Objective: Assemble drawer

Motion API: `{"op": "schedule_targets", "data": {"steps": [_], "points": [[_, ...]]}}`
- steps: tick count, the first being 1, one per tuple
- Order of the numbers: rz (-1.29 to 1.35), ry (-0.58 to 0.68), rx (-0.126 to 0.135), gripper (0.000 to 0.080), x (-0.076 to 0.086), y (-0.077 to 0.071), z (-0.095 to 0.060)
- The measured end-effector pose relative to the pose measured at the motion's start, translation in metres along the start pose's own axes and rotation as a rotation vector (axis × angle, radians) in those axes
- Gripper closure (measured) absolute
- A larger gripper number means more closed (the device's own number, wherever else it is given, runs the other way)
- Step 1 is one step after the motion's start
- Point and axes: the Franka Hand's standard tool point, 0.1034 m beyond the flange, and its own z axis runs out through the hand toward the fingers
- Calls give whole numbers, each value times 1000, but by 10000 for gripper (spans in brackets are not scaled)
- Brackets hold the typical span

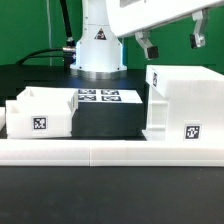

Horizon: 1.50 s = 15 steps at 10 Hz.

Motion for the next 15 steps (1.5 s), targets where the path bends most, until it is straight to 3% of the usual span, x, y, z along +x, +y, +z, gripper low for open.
{"op": "schedule_targets", "data": {"steps": [2, 3, 5, 6, 10, 15], "points": [[-65, -1, -11, 151, 0, 1, 2], [-194, -7, -46, 151, -1, 5, 6], [-564, -12, -79, 151, 13, 22, 2], [-679, -23, -82, 151, 19, 29, 1], [-849, -28, -85, 151, 20, 31, 2], [-1024, -26, -137, 151, 51, 123, -10]]}}
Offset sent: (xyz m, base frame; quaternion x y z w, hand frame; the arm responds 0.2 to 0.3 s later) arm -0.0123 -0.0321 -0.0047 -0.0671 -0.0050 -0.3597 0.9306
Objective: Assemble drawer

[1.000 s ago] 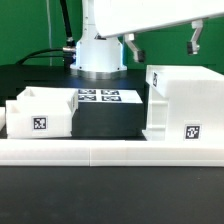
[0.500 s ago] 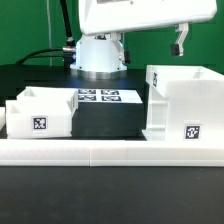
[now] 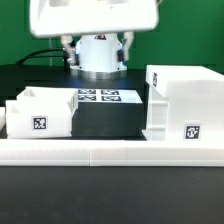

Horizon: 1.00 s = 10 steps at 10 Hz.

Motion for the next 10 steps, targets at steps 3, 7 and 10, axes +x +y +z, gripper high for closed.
{"op": "schedule_targets", "data": {"steps": [3, 7, 10], "points": [[-8, -16, -14, 151, -19, 23, 14], [-5, -22, -11, 151, -21, 23, 15], [89, -151, 57, 151, -37, 34, 39]]}}
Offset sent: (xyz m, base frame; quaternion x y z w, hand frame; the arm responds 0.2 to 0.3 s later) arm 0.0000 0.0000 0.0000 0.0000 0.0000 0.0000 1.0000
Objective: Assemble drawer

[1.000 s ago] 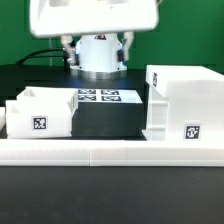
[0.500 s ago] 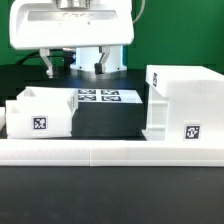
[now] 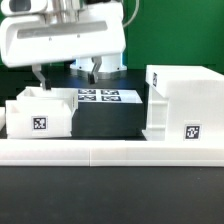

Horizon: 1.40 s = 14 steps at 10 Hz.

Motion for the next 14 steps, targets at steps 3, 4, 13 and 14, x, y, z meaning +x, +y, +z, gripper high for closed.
{"op": "schedule_targets", "data": {"steps": [3, 4, 13, 14], "points": [[17, -21, 5, 151, -4, 2, 14], [17, -22, 6, 151, -4, 2, 14], [9, -5, -48, 151, -14, 18, 48], [5, -6, -50, 151, -14, 18, 51]]}}
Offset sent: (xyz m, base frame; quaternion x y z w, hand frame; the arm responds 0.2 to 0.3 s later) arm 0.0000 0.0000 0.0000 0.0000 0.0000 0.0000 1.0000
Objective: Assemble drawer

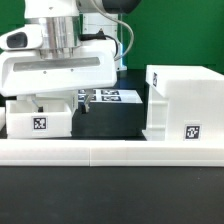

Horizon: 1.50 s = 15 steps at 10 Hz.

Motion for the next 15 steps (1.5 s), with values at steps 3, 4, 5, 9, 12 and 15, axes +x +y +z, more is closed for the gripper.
{"op": "schedule_targets", "data": {"steps": [3, 4, 5, 9, 12, 15], "points": [[-14, -3, -6, 180, -2, 0, 8], [-18, -4, -5, 180, -3, -1, 8], [-18, -5, -5, 358, -3, -1, 8], [-13, -6, -4, 694, -3, -1, 8], [-9, -7, -3, 752, -5, -1, 8], [-19, -17, 3, 752, -4, -6, 6]]}}
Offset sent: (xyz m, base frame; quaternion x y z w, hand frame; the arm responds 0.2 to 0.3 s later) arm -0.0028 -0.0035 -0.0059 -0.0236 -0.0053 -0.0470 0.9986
